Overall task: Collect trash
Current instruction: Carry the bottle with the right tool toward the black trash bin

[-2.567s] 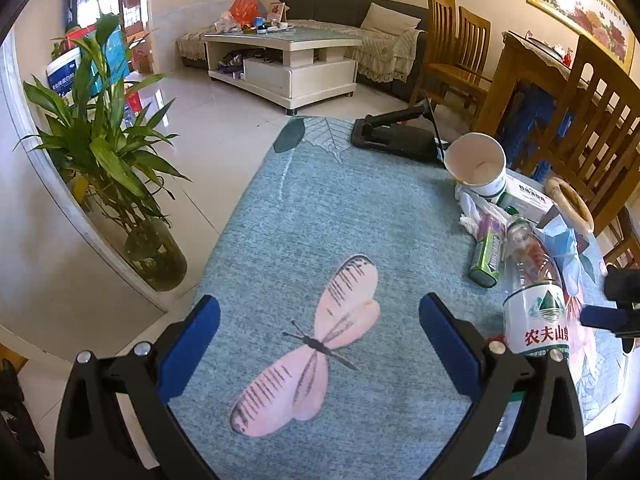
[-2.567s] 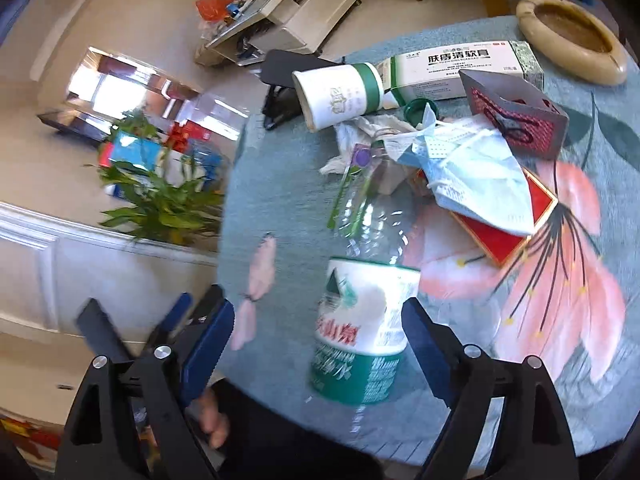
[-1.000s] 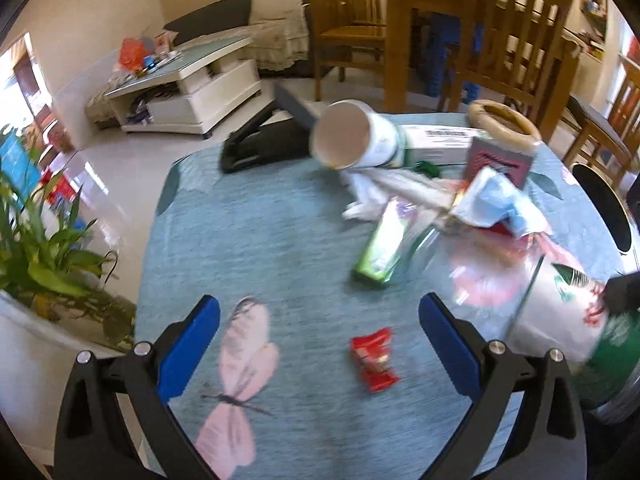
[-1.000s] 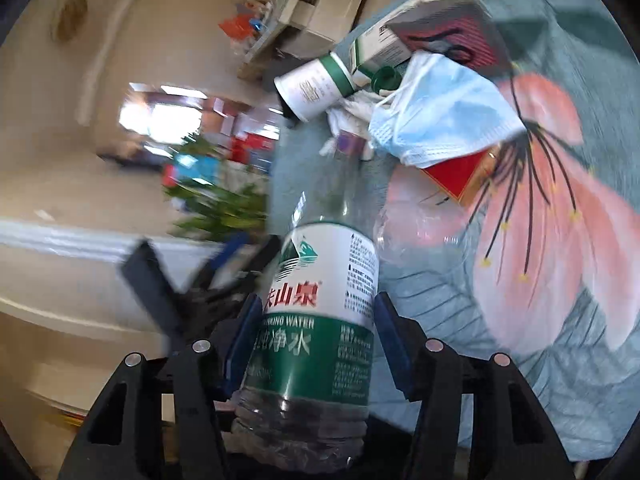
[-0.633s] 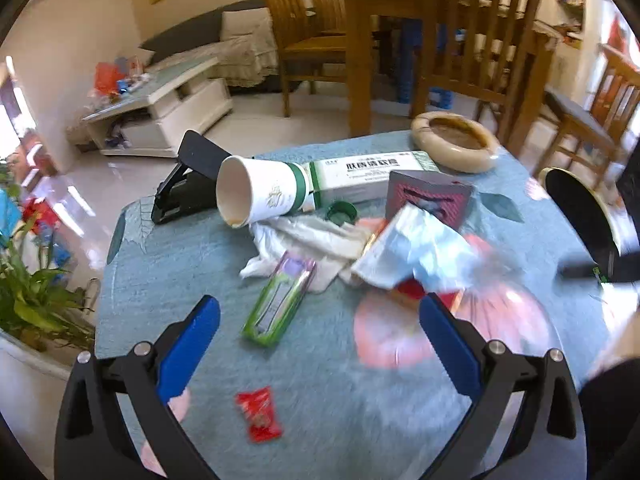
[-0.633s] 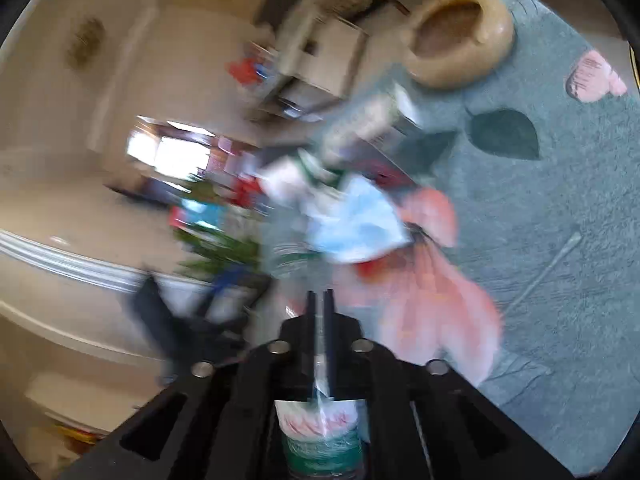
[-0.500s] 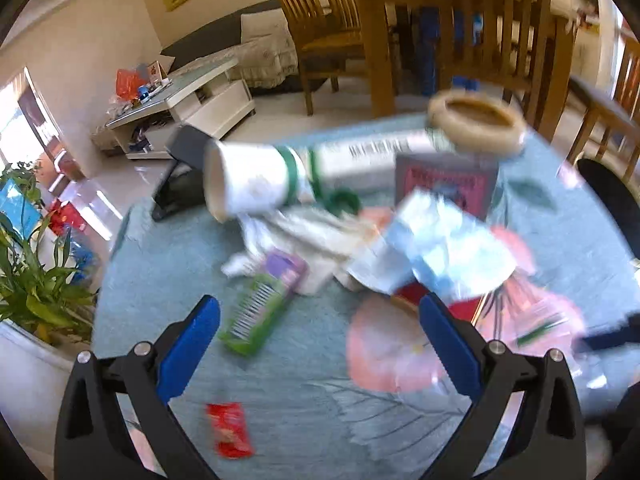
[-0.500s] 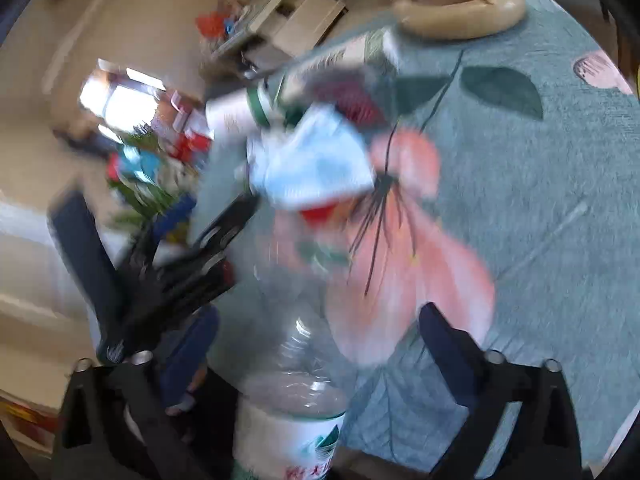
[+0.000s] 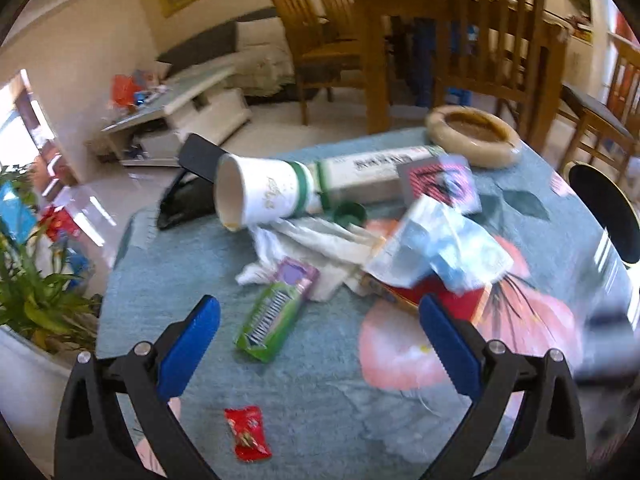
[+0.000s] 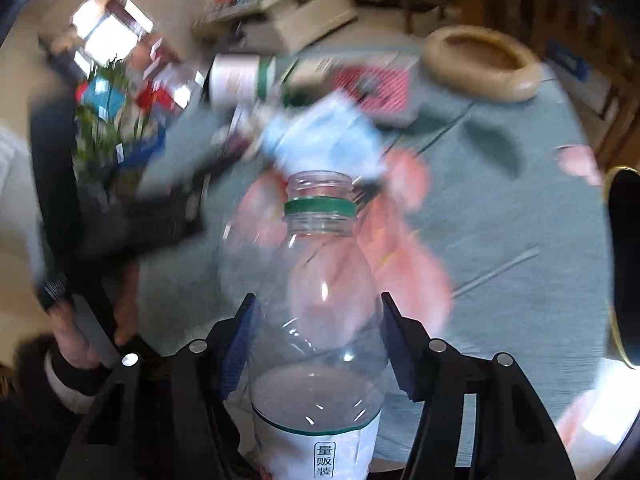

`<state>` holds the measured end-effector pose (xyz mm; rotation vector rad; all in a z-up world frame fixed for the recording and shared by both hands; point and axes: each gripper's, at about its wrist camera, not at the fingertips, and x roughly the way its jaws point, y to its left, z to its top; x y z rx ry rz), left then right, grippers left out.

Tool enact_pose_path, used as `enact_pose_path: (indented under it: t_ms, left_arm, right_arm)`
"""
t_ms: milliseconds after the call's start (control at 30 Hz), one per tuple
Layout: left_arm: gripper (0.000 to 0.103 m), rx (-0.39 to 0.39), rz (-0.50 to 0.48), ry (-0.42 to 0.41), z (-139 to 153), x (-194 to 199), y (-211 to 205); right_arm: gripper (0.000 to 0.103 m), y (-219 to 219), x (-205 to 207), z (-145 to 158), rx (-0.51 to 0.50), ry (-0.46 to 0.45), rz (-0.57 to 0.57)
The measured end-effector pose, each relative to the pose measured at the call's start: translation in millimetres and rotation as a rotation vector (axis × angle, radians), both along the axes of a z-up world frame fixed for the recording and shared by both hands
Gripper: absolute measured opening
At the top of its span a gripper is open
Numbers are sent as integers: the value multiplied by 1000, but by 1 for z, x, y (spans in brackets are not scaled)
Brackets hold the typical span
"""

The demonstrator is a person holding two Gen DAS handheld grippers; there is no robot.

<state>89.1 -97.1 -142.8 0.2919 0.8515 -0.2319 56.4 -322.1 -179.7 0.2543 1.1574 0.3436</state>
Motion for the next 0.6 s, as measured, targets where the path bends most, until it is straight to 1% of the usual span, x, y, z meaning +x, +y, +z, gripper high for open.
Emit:
enact_pose_path:
  t_ms: [67, 100, 167, 200, 267, 300, 333, 400, 433, 500, 600]
  left_arm:
    - [100, 10, -38, 15, -6, -7, -10]
    - [100, 26, -42, 14, -9, -9, -15]
    - [100, 57, -37, -13, -13, -13, -21]
    - [100, 59, -36, -10, -14, -13, -23]
    - [100, 15, -41, 11, -11, -16, -21]
    - [100, -15, -32, -16, -6, -21, -16]
    - [100, -36, -33, -34, -2, -24, -13]
    - [100, -113, -80, -31, 3, -32, -10]
    - [100, -134, -97, -32, 4, -36, -11]
    - [100, -124, -124, -18, -4, -46, -20]
    - [100, -69, -150, 15, -25, -57, -36]
  right_arm:
    - [60, -30, -4, 13, 18, -34, -62]
    - [60, -44, -6, 17, 21, -49, -86]
    - [60, -68, -8, 29, 35, -80, -137]
    - [60, -75, -9, 31, 38, -88, -154]
    - [60, -102, -28, 38, 55, -102, -187]
    - [60, -110, -29, 37, 65, -106, -198]
    - [60, -109, -30, 37, 70, -108, -203]
    - [60, -111, -34, 32, 83, -107, -208]
    - [60, -113, -38, 29, 91, -106, -209]
    - [61, -114, -40, 29, 100, -104, -209]
    - [60, -113, -41, 25, 113, -109, -214]
